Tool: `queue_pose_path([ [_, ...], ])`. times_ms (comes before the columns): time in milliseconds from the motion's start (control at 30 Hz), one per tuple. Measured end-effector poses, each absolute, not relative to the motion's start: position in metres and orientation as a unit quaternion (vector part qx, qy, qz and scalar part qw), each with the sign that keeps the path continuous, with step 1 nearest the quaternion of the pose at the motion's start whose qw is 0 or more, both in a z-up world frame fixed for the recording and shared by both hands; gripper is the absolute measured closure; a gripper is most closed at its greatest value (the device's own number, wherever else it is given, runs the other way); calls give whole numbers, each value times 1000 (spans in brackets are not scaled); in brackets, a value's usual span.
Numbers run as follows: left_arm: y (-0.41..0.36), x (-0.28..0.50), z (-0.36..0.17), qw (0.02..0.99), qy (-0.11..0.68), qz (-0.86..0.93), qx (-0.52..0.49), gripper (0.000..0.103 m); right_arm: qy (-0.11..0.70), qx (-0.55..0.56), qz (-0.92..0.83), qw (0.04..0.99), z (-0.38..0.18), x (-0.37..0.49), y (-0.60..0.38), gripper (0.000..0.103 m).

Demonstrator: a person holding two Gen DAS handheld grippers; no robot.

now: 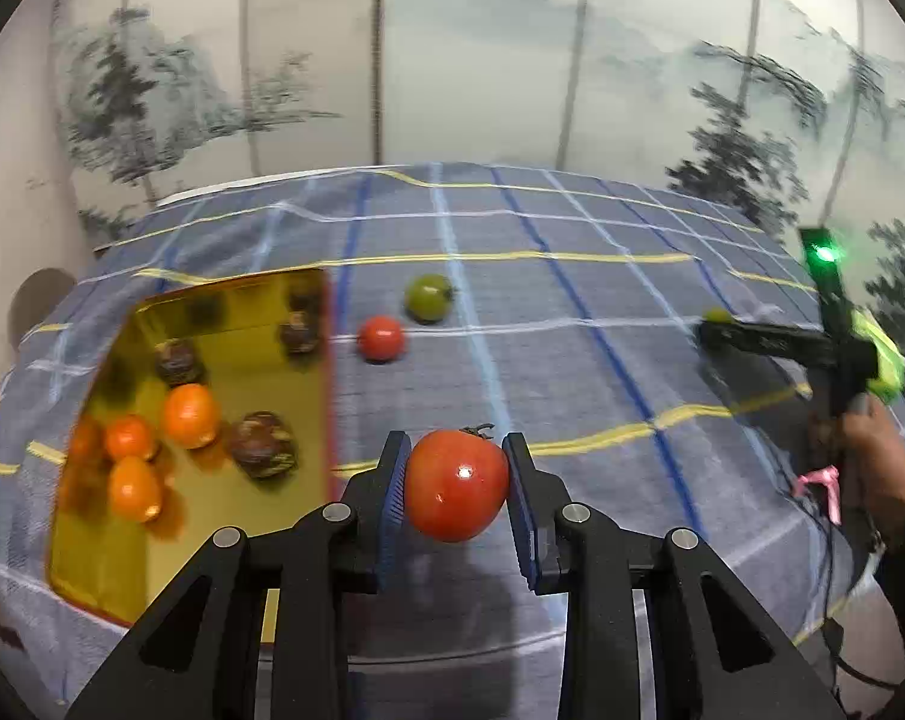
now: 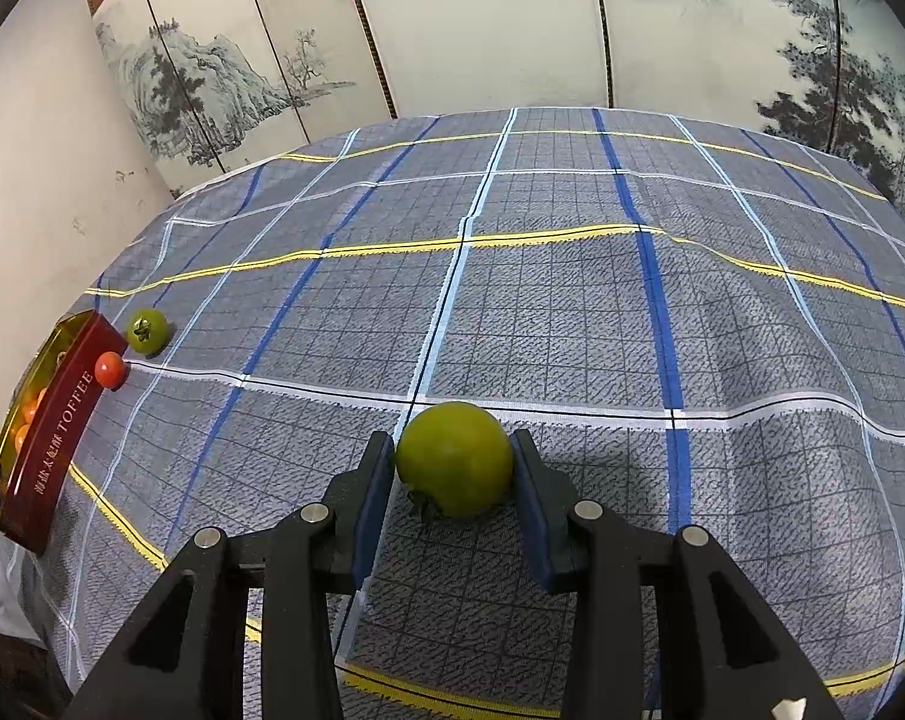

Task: Organize fruits
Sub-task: 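Grasp the red tomato with the left gripper while the right gripper holds the green tomato, then carry the red tomato over the tin with the left gripper while the right holds the green tomato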

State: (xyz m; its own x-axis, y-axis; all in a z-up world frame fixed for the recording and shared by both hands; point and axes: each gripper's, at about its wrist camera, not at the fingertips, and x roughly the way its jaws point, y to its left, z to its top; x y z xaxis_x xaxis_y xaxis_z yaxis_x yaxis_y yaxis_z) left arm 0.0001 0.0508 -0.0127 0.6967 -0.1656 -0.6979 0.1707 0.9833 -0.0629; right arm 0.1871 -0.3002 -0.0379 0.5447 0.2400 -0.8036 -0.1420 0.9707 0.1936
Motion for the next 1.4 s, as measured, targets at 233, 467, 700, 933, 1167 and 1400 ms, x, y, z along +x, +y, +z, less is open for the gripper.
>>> queue_pose_path([
  [233,89,9,-18,925,377,-35,0,71,465,43,103,878,-38,187,-299,66],
  [467,119,18,-34,922,388,7,1,71,466,40,102,878,-38,187,-296,65],
  [700,131,23,-50,916,400,27,4,71,466,39,101,878,-37,187,-296,65],
  [933,143,26,-62,913,407,34,-9,70,466,39,102,878,-37,187,-296,65],
  [1167,164,27,-67,907,416,41,-51,70,466,39,102,878,-37,187,-296,65],
  [1400,173,25,-70,904,419,46,-65,70,466,39,102,878,-37,187,-296,65],
])
